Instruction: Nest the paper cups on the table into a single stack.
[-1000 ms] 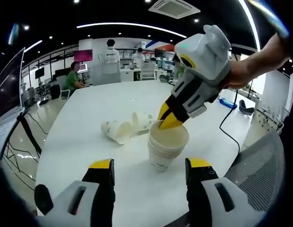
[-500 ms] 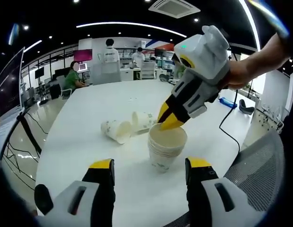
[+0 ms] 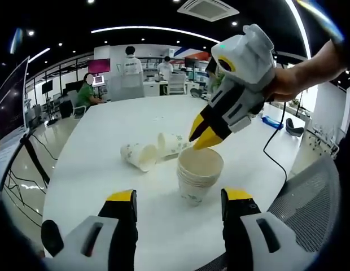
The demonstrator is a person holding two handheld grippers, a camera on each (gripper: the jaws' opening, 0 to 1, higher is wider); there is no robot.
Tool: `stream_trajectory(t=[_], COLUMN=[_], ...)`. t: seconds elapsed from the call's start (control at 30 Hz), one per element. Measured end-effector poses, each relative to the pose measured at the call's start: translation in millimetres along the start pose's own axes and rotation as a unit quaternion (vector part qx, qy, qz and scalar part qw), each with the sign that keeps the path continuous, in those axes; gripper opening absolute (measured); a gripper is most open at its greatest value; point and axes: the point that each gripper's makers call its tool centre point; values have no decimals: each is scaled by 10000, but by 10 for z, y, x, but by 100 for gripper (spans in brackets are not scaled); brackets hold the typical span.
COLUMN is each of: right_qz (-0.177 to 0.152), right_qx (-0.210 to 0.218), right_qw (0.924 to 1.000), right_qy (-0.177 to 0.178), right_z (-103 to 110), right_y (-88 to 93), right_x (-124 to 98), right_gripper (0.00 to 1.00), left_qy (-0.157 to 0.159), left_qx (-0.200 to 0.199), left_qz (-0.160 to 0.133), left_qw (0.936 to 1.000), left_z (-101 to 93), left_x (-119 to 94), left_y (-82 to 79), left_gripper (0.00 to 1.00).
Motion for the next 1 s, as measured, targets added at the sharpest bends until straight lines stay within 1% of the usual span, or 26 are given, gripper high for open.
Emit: stream_trajectory(t=[0.1, 0.23, 0.33, 0.4, 0.43, 0.5, 0.57, 0.6, 0.77, 0.87, 1.0], right_qz=[-42, -99, -110, -61, -42, -38, -30, -28, 42, 7, 32], right_qx=[60, 162, 358, 427, 471, 642, 788, 822, 823, 858, 750], right_qw=[10000, 9996, 9988, 9983, 9977, 9964, 9950, 9946, 9940, 9938, 9950], right_qy=[39, 198, 320, 381, 483, 555, 620, 634, 716, 712, 660], right_z=[-50, -185, -278, -331, -403, -474, -644, -678, -814, -907, -941], right_y=[-15, -27, -31, -11, 1, 0, 15, 16, 45, 11, -5], right_x=[-32, -51, -52, -38, -25, -17, 26, 34, 96, 163, 285], right_gripper=[7, 7, 9, 12, 14, 15, 15, 16, 16, 17, 21], left_qy=[-3, -2, -6, -9, -13, -29, -34, -36, -36, -31, -32], left_qx=[3, 1, -7, -11, -17, -29, -42, -43, -43, -59, -66], left_qz=[3, 6, 4, -4, -4, -13, -16, -18, -19, -18, -13], left_qw=[10000, 10000, 10000, 10000, 10000, 10000, 10000, 10000, 10000, 10000, 10000], left_z=[-6, 11, 20, 22, 31, 49, 48, 49, 24, 24, 30], left_x=[-4, 7, 11, 10, 14, 18, 14, 12, -2, -3, 0], left_y=[-6, 9, 14, 13, 19, 24, 20, 18, -2, -1, 5], left_gripper=[59, 59, 59, 59, 59, 59, 59, 59, 59, 58, 58])
Point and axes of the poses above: the point that each gripper's makers call its tool centre point, and the gripper's own axes: x roughly forward along the fingers, z roughly to its left, y roughly out of its underside, and after that the axes turned 1 degree about -z, right-handed
